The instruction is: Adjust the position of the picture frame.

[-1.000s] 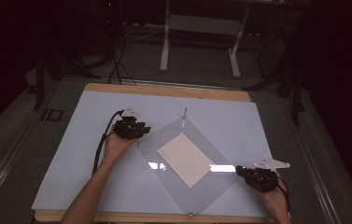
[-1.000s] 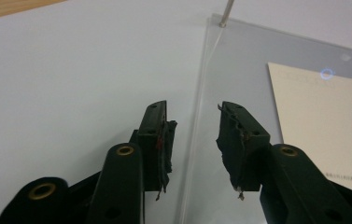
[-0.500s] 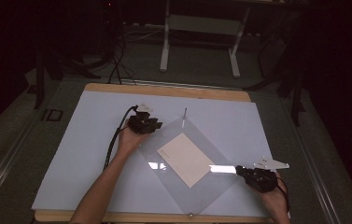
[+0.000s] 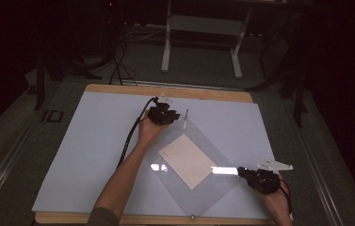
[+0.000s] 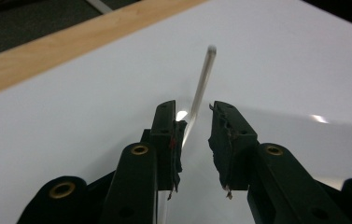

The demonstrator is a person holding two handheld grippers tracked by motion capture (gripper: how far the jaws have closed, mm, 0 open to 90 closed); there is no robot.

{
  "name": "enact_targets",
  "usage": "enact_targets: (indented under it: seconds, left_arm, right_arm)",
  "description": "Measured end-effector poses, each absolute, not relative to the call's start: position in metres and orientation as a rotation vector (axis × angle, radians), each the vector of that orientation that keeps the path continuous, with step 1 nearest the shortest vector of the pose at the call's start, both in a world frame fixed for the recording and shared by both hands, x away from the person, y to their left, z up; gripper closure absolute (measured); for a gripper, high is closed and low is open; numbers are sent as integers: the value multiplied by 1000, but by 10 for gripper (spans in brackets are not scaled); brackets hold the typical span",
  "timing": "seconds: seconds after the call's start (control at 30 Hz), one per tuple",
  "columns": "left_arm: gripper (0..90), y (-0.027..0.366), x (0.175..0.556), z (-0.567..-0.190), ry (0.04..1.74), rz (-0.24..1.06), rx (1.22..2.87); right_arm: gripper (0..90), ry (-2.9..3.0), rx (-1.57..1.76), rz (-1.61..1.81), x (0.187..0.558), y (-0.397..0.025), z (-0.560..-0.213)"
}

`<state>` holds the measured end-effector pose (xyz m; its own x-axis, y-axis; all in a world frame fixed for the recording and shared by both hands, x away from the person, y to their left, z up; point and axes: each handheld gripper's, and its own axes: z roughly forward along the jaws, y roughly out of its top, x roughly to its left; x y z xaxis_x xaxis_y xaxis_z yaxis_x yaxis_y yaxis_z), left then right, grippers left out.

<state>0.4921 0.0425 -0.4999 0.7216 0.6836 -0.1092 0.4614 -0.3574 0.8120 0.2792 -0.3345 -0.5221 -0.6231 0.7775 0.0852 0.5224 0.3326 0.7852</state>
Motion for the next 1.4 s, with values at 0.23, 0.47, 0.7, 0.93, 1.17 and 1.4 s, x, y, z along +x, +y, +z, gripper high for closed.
enact_targets:
  seconds: [0.23,0.47,0.7,0.93,1.17,1.4]
  left_arm:
    - [726,9,512,-507,858,277,2056]
    - [815,1,520,-516,909,271,2030]
    - [797,-3,521,-521,896,298,2092]
    - [835,-5,520,-526,903,316,2123]
    - [850,-6,518,-525,909,335,2134]
    - [856,-5,519,-524,901,336,2146]
  right_arm:
    - [832,2291,1172,1196,279,-335,-523]
    - [828,2283,1183,1208,279,-336,-524]
    - [819,2262,1196,1235,278,-337,-527]
    - [814,2269,1203,1244,279,-337,-529]
    - [826,2288,1207,1187,279,-334,-531]
    - [827,2283,1278,1196,282,-334,-529]
